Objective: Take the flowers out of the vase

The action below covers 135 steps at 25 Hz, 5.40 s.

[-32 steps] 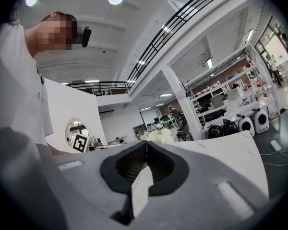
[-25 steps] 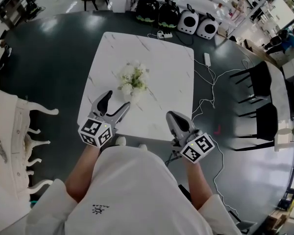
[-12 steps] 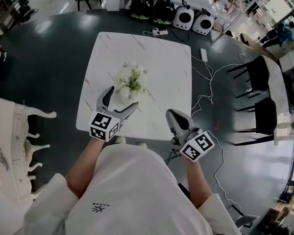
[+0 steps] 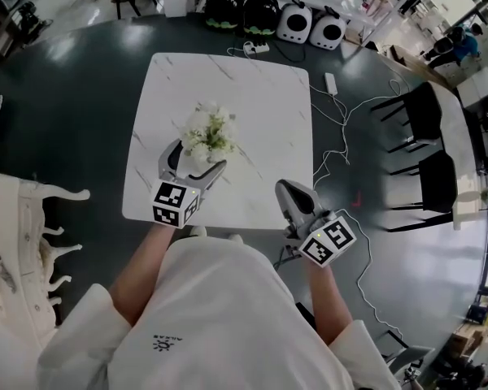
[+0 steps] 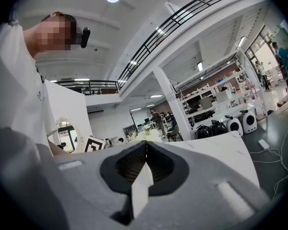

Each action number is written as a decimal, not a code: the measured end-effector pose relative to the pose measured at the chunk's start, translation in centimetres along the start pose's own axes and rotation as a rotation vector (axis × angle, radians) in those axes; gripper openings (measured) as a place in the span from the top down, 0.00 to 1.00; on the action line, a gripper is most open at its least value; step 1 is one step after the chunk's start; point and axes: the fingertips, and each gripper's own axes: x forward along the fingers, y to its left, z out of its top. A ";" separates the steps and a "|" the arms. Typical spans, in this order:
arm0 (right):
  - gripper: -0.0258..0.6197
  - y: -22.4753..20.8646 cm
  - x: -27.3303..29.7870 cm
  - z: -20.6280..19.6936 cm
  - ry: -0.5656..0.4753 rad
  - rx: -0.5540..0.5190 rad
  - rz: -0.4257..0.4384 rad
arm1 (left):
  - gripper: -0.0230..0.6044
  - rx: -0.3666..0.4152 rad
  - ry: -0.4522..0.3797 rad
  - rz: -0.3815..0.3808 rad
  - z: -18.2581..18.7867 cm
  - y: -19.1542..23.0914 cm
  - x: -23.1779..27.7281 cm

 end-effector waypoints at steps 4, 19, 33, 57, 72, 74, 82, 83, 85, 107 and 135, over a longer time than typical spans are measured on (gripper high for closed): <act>0.96 -0.2 -0.2 -0.2 0.003 0.000 -0.008 | 0.24 0.011 0.003 0.005 -0.1 0.0 0.5; 0.96 -0.7 -0.5 -0.2 0.000 0.008 -0.017 | 0.57 0.002 -0.017 0.040 0.3 0.7 0.3; 0.96 -0.6 -0.4 0.0 -0.001 0.008 -0.010 | 0.77 -0.007 -0.035 0.028 0.9 0.5 -0.4; 0.96 -0.7 -0.5 -0.5 -0.001 0.008 0.003 | 0.86 0.003 -0.101 0.017 2.6 0.5 -0.9; 0.96 -0.1 -0.8 -0.2 -0.009 -0.002 0.018 | 0.86 0.015 -0.216 0.005 7.8 -0.2 -3.1; 0.96 0.0 -0.9 -0.2 -0.010 -0.002 0.021 | 0.86 0.013 -0.227 0.007 8.2 -0.3 -3.5; 0.96 0.3 -1.2 -0.2 -0.011 -0.002 0.033 | 0.87 0.021 -0.279 0.005 10.7 -0.8 -5.0; 0.96 0.4 -1.2 -0.1 -0.011 -0.001 0.034 | 0.87 0.023 -0.285 0.003 11.0 -0.8 -5.1; 0.96 0.5 -1.1 -0.1 -0.010 -0.001 0.038 | 0.87 0.028 -0.296 0.000 11.7 -0.9 -5.4; 0.96 0.8 -1.0 0.3 -0.018 -0.013 0.078 | 0.87 0.045 -0.430 -0.001 18.2 -2.1 -9.2; 0.96 1.8 0.7 0.1 -0.010 -0.023 0.127 | 0.87 0.045 -0.534 0.048 22.5 -0.6 -15.9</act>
